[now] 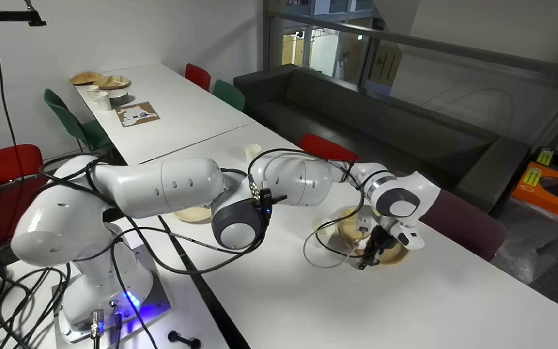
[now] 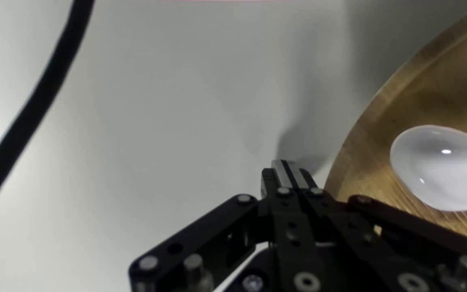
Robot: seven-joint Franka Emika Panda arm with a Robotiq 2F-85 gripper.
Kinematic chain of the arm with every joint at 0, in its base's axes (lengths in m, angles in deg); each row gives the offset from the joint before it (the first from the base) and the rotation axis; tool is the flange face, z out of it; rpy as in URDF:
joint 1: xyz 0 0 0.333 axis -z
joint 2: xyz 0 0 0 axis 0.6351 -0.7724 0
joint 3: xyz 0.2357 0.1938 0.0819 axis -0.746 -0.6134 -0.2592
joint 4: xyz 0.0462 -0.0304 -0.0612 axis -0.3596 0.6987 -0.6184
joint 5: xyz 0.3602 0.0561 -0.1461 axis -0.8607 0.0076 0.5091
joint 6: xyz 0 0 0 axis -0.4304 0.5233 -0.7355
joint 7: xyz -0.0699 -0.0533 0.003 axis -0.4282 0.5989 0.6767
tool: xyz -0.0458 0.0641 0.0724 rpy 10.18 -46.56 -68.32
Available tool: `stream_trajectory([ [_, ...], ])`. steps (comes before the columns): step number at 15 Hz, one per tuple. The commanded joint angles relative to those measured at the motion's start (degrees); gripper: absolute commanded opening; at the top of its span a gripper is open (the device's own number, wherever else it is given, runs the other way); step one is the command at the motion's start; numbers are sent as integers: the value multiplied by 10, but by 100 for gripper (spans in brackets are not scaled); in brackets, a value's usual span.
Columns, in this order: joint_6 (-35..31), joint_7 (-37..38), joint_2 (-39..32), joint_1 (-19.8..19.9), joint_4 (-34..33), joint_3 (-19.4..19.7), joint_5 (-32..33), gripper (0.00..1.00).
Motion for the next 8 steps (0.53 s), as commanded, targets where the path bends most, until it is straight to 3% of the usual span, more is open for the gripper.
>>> stream_trajectory([
  [1,59,-48,25,3,26,2,11,0],
  [4,90,-88,37,12,14,6,18,0],
  [8,66,-109,75,34,-5,0,8,0],
])
